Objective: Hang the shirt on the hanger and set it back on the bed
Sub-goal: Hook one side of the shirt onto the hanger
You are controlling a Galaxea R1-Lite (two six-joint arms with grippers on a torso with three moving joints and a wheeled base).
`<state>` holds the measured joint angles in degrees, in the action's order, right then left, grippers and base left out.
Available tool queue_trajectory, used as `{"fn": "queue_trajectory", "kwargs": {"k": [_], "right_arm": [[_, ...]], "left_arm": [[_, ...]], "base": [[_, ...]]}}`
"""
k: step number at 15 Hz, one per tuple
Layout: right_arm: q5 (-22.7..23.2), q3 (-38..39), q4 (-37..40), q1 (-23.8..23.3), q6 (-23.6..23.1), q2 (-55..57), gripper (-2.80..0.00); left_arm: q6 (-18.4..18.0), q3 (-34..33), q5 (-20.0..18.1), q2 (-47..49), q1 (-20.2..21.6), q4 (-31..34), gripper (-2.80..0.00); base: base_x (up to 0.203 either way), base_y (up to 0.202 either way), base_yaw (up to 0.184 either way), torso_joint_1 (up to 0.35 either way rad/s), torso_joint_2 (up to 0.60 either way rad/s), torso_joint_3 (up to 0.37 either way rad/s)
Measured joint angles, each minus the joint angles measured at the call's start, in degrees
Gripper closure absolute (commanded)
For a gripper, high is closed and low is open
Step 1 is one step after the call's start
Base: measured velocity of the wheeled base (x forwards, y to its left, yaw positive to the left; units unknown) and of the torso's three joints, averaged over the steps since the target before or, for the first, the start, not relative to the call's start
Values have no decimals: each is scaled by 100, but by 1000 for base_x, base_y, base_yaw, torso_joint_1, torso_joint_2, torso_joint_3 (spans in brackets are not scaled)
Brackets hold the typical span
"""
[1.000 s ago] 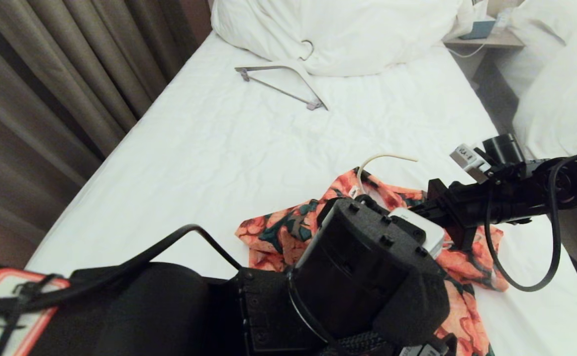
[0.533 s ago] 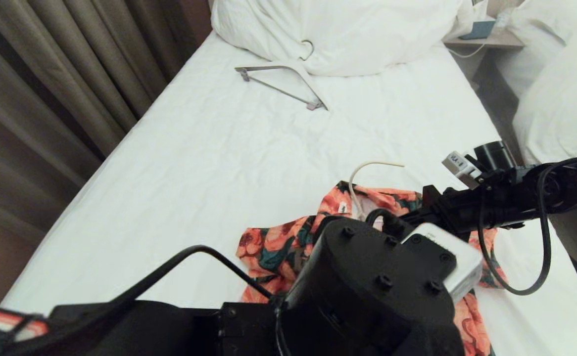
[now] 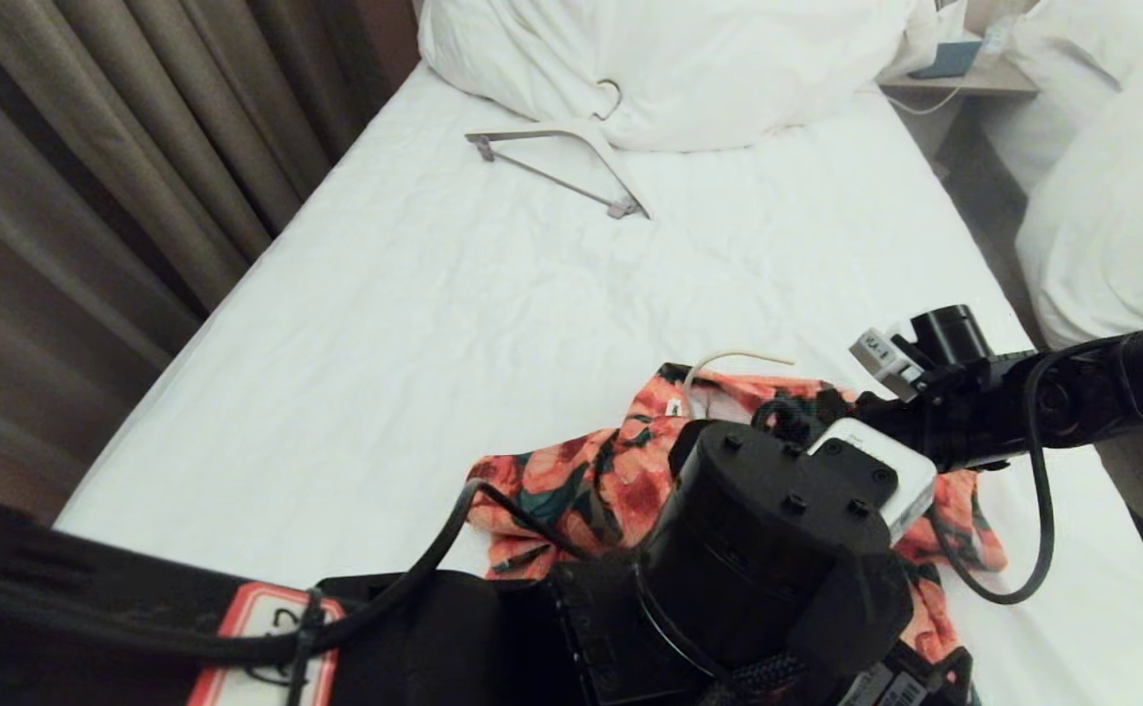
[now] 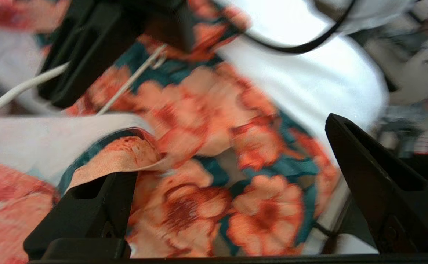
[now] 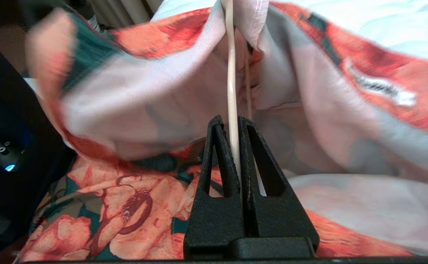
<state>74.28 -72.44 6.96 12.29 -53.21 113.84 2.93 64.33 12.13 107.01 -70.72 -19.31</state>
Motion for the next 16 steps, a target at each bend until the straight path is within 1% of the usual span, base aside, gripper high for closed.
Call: {"fn": "queue_trajectory", "kwargs": {"k": [2,4,5,6,8,9,10,11,12,14,16], "right_arm": [[2,2,-7,-6,0,57,0],[2,2,-15,-2,1,102,0],[2,0,-18,-2,-2,123,0],[2,-9,-15,-2,1,140,0],[2,-33,-17,-9,-2,168,0],[2,-41,-15,-13,-2,179,0],[3,-44,-15,-20,-2,190,0],[2,-50,-15,-20,0,201,0],[3,-52,-20,-20,-2,208,0],[2,-52,-68,-13,-2,226,0],[3,-41,-92,-9,-1,240,0]], "left_arm": [[1,-85,72,76,25,-129,-280],[-69,-168,87,181,53,-598,-280],[-167,-212,95,243,69,-802,-280],[-211,-223,101,289,82,-870,-280],[-239,-238,141,358,96,-757,-280],[-224,-243,224,365,112,-562,-280],[-165,-248,397,355,123,-284,-280],[1,-249,635,330,127,-27,-280],[95,-287,760,311,127,99,-280],[132,-357,1017,293,123,145,-280],[129,-400,1156,261,115,210,-280]], "base": [[0,0,0,0,0,0],[0,0,0,0,0,0],[0,0,0,0,0,0],[0,0,0,0,0,0],[0,0,0,0,0,0],[0,0,0,0,0,0],[0,0,0,0,0,0],[0,0,0,0,0,0],[0,0,0,0,0,0],[0,0,0,0,0,0],[0,0,0,0,0,0]]}}
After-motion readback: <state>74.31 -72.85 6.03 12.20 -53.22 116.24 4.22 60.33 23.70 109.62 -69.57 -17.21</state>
